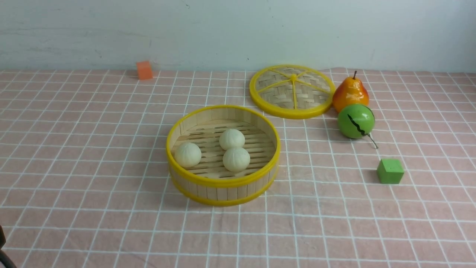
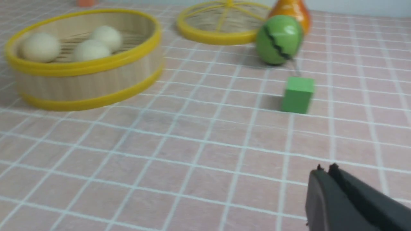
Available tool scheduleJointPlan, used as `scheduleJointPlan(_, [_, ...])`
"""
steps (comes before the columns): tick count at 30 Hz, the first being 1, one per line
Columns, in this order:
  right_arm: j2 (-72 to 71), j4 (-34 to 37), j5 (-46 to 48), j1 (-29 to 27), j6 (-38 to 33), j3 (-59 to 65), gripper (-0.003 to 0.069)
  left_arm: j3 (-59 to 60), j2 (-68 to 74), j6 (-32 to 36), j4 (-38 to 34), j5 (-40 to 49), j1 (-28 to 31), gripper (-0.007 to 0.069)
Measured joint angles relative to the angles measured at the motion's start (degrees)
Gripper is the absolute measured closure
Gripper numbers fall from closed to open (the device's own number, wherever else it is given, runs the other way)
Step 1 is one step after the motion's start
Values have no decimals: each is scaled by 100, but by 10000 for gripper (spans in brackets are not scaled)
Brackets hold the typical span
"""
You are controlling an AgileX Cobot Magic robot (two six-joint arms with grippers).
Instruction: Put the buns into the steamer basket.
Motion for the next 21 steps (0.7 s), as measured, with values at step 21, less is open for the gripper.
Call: scheduleJointPlan(21, [-248,279,859,-981,0,-43,648,0,-10,0,0,12,0,386])
